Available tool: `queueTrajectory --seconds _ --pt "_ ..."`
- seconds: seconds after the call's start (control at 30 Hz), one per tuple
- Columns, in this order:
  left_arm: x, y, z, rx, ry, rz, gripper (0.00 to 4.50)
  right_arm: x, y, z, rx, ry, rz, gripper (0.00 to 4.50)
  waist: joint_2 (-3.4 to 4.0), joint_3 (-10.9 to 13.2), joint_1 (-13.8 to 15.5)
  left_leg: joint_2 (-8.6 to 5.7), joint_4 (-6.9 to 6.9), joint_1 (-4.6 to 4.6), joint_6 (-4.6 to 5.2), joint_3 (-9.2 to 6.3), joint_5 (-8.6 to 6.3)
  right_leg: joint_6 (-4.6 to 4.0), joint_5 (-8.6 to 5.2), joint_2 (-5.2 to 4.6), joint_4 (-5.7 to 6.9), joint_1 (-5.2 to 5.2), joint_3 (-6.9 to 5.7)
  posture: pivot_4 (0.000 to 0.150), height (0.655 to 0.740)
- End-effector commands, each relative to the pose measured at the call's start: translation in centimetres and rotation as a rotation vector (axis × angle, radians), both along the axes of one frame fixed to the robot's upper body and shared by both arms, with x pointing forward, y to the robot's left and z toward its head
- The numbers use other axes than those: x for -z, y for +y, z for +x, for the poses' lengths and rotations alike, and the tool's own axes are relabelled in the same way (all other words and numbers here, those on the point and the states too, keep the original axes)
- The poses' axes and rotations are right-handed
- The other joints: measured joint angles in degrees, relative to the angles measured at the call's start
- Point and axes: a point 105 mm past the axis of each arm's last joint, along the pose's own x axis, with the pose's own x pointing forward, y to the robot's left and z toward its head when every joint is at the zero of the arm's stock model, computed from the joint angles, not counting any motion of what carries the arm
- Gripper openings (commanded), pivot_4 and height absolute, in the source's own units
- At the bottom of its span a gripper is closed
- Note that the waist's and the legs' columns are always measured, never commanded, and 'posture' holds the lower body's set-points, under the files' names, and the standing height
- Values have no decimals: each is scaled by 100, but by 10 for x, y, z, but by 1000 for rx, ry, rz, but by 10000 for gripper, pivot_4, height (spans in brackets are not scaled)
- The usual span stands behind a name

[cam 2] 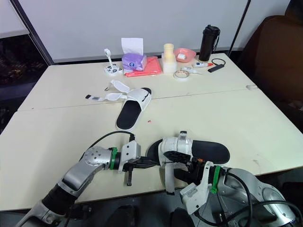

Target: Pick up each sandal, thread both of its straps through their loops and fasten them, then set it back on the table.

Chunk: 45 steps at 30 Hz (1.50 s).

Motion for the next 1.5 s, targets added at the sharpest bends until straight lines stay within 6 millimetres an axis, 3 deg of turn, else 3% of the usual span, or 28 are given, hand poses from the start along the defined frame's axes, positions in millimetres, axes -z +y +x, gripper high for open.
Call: queueTrajectory --seconds 0.03,0.2,0.23,0.33,0.5,0.53,0.83,1.0,1.5 --pt "16 4 -5 2 45 56 0 5 5 -9 -66 14 -7 40747 0 0 -5 0 -1 0 0 0 0 0 0 0 -1 0 0 1500 7400" --pt "16 5 -6 -4 46 56 0 8 5 -10 -91 22 -9 40747 0 0 -10 0 -1 0 0 0 0 0 0 0 -1 0 0 1500 7400" --pt "16 5 -6 -6 46 56 0 9 5 -9 -93 22 -12 38396 0 0 -11 0 -1 0 0 0 0 0 0 0 -1 0 0 1500 7400" --pt "16 6 -6 -8 46 56 0 9 4 -7 -100 12 -16 27655 0 0 -14 0 -1 0 0 0 0 0 0 0 -1 -1 0 1500 7400" --pt "16 6 -6 -12 49 54 0 9 5 -9 -121 5 -9 2213 0 0 -11 0 -2 0 0 0 0 0 0 0 -1 -1 0 1500 7400" --pt "16 6 -6 -12 49 54 0 8 5 -10 -125 4 -5 946 0 0 -11 0 -2 0 0 0 0 0 0 0 -1 -1 0 1500 7400" --pt "17 5 -5 -9 58 54 0 -32 21 -14 -196 63 154 946 0 0 -20 0 -1 0 0 -1 0 -1 0 0 -1 1 1 1500 7400" --pt "17 4 -4 -8 52 57 0 -49 27 -3 -193 104 184 946 0 1 -10 0 -2 -1 0 -2 0 0 0 0 -1 0 0 1500 7400" --pt "17 4 -3 -20 46 51 0 -41 -10 72 224 544 332 946 -1 2 -46 1 -2 -1 0 -3 0 -1 1 -1 0 -4 1 1500 7400"
